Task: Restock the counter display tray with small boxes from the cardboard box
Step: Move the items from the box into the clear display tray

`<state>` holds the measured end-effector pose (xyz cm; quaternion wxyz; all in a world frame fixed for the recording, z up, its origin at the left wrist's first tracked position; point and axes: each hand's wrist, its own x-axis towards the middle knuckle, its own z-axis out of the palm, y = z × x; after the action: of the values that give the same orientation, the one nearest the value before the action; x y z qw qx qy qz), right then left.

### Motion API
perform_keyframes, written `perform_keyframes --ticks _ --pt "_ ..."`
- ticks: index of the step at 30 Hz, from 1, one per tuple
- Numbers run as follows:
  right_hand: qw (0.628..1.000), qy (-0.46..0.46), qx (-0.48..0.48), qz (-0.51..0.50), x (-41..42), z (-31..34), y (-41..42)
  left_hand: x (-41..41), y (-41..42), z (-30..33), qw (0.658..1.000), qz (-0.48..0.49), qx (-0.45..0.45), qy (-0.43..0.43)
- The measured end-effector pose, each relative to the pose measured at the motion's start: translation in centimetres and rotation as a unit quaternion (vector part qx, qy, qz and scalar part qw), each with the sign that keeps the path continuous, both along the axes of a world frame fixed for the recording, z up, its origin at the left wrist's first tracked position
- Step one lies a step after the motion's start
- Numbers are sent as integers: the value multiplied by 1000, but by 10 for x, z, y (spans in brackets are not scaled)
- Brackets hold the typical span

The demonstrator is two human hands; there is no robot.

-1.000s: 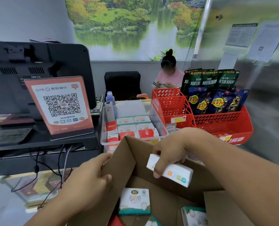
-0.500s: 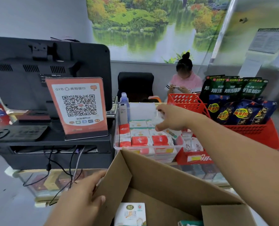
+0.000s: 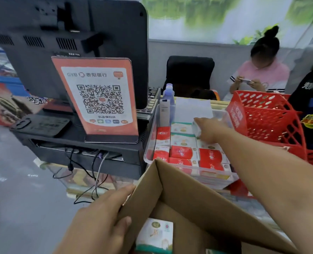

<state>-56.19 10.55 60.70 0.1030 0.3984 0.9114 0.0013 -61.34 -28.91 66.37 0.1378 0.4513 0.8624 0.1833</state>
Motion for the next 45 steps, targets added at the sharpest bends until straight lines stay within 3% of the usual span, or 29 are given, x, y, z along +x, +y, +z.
perform_keyframes --ticks 8,12,18,26,28,30,34,36,40,45 --pt "991 16 112 -64 -5 -15 11 -10 22 -1 1000 -16 6 5" --pt "989 63 90 -95 3 -15 6 -12 22 -1 1000 -23 3 -1" --pt "982 171 75 -15 15 17 -47 -15 21 2 999 -47 -8 -22" --pt "921 365 83 110 94 61 -202 -10 16 12 995 -95 -11 -8" --pt "942 301 19 145 114 44 -231 -7 17 12 994 -108 -8 -11" --pt "972 175 -66 142 125 19 -247 -4 18 11 992 -123 -13 -15" --pt "977 15 -206 56 126 -36 -260 3 24 13 988 -152 -8 -20" --pt "973 -10 -227 37 121 -58 -264 6 27 16 986 -165 2 -20" --pt "983 -2 -178 32 110 -81 -274 10 24 19 984 -179 11 -12" --pt "980 -39 -192 33 103 -58 -276 3 15 21 984 -178 16 1"
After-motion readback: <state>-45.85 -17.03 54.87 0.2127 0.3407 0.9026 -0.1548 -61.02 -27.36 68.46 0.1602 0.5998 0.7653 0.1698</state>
